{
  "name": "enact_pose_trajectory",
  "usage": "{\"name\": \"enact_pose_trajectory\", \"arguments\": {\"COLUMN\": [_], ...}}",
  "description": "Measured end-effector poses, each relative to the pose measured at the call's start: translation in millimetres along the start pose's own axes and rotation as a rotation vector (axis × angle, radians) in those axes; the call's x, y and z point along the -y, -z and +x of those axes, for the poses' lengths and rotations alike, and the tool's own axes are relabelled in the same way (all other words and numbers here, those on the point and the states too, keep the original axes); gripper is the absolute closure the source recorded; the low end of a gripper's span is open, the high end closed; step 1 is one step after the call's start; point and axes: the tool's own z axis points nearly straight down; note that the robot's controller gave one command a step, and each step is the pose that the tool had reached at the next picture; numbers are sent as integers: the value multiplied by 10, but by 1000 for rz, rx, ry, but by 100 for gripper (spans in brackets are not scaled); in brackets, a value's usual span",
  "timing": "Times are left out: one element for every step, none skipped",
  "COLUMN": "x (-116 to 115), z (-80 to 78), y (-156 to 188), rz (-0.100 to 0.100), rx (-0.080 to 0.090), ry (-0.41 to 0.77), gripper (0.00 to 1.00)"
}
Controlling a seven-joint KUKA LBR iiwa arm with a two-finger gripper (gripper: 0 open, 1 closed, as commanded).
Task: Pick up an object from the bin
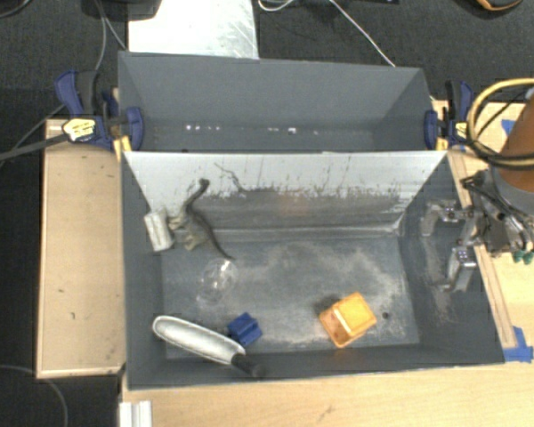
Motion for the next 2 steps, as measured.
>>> {"name": "enact_pose_trajectory", "arguments": {"x": [-9,-79], "z": [-16,157], "y": [46,-1001], "rz": [1,1], "rx": [9,6], "ry": [6,164], "gripper": [0,0]}}
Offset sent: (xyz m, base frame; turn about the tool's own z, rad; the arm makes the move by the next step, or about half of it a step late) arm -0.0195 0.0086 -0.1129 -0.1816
